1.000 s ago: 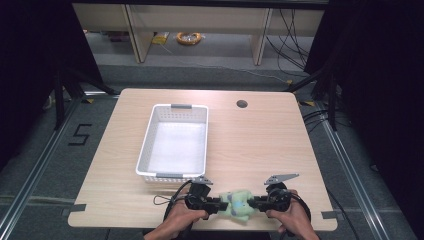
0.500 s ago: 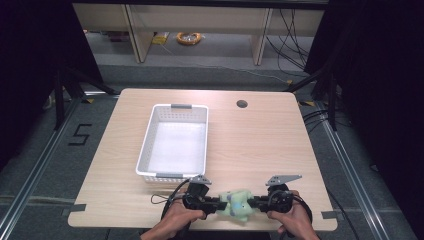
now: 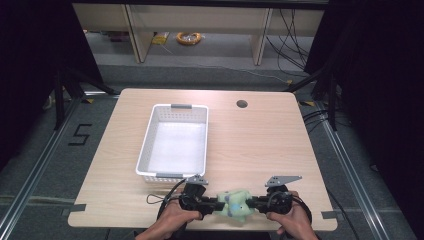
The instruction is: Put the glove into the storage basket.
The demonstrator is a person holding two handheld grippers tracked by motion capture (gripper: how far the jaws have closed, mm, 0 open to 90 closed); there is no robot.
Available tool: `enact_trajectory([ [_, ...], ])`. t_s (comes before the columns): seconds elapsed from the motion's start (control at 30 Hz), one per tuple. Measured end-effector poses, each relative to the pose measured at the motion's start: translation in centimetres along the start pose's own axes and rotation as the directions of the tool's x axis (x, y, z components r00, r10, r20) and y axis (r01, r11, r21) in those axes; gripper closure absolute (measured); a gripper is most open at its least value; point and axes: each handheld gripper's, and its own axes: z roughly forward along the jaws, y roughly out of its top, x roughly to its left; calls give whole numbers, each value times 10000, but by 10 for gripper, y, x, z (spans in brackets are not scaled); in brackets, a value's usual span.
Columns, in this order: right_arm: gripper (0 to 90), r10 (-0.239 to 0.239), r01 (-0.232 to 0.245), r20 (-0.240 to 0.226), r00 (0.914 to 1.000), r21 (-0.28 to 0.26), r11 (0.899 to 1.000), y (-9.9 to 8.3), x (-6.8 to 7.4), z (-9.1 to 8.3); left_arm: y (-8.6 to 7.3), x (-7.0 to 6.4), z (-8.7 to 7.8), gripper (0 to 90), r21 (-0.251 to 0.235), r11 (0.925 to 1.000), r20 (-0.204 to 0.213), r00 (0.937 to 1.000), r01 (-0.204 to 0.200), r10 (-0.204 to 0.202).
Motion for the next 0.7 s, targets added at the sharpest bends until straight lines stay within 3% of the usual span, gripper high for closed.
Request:
enact_trajectory([
  [0.03, 815, -389, 390, 87, 9992, -44, 9992, 1, 0, 0, 1, 0, -2, 735, 31, 9998, -46, 9998, -174, 174],
  [0.1, 815, -394, 396, 233, 9990, -55, 9992, 2, 1, -1, 0, -1, -3, 734, -90, 9999, -61, 9999, -109, 109],
  [0.13, 815, -275, 275, 65, 9996, -12, 9996, 3, 3, -1, 1, 0, -5, 734, -48, 9998, 84, 9998, -178, 178],
  [0.23, 815, -552, 554, 147, 9984, -102, 9984, 6, 6, -2, 0, -2, -10, 735, -238, 9995, -4, 9998, -202, 202],
  [0.27, 815, -313, 314, 110, 9995, -95, 9995, 6, 10, -3, 0, -1, -12, 735, -224, 9994, 57, 9996, -280, 281],
  [0.33, 815, -360, 361, 23, 9993, -84, 9993, 9, 14, -5, 0, -2, -15, 735, -276, 9994, 59, 9997, -231, 233],
  [0.47, 815, -874, 872, -66, 9962, -293, 9958, 15, 19, -5, 0, -3, -21, 734, -315, 9990, 69, 9995, -310, 313],
  [0.67, 814, -888, 888, 26, 9960, -247, 9957, 20, 25, -6, -1, -3, -29, 734, -385, 9988, 6, 9995, -303, 303],
  [0.7, 814, -764, 758, -209, 9969, -266, 9968, 21, 27, -5, -1, -2, -30, 734, -378, 9991, 153, 9996, -216, 222],
])
